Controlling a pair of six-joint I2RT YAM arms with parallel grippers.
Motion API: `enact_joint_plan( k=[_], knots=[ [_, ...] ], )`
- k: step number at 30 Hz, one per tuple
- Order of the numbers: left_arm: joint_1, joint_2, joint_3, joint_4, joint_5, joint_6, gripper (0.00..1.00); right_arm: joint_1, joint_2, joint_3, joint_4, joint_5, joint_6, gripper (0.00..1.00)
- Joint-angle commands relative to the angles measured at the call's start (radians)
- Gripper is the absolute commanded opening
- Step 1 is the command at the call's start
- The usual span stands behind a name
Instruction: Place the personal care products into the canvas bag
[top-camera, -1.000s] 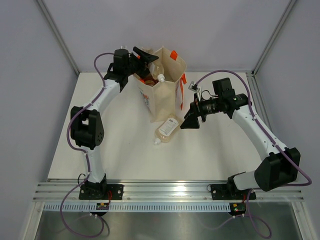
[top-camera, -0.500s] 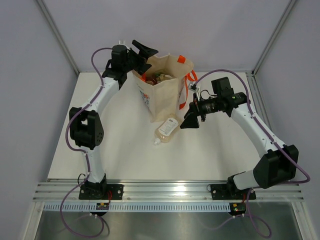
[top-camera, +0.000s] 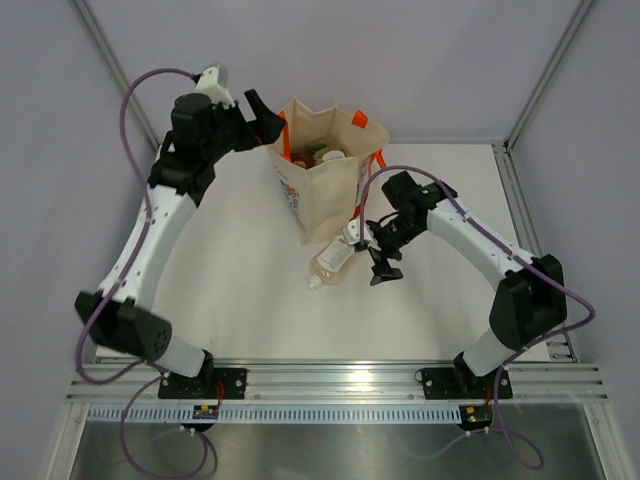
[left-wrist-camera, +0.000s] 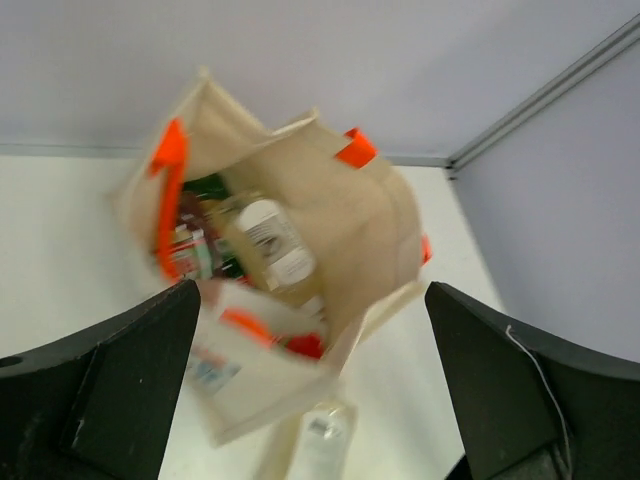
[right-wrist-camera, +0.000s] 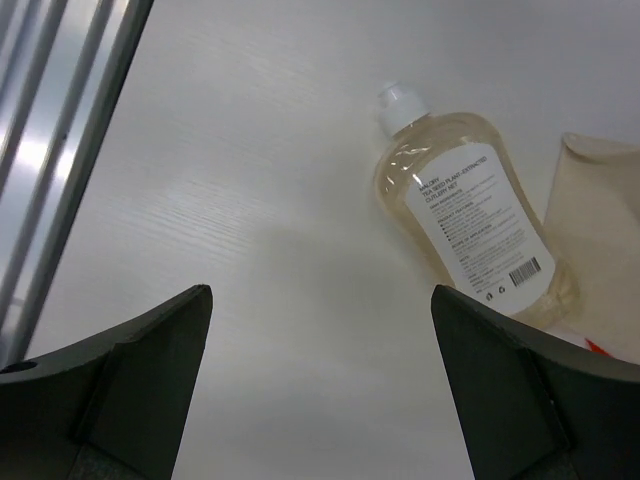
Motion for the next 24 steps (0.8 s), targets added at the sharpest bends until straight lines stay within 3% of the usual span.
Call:
enact_joint_plan(
  k=[1, 2, 5, 13, 18, 24],
  knots=[
    [0.002, -0.294, -0.25, -0.057, -0.245, 0.289, 0.99, 0.055, 0.095, 0.061, 0.004, 0.174, -0.261, 1.0],
    [0.01, -0.413, -0.39, -0.056, -0.267, 0.279, 0.99, 0.081, 0.116, 0.08, 0.048, 0.21, -0.254, 1.0],
    [0.018, -0.616, -0.607, -0.085, -0.287, 0.222, 0.99, 0.121, 0.213, 0.151, 0.116, 0.279, -0.208, 0.99],
    [0.022, -0.992, -0.957, -0.209, -0.291, -0.026, 0.99, 0.166, 0.405, 0.282, 0.16, 0.403, -0.146, 1.0],
    [0.022, -1.12, -1.074, -0.197, -0.302, -0.1, 0.99, 0.198, 0.454, 0.262, 0.162, 0.467, -0.155, 1.0],
    [0.022, -1.103, -1.154, -0.111, -0.242, -0.149, 0.99, 0.241, 0.534, 0.292, 0.245, 0.555, -0.042, 1.0]
  ],
)
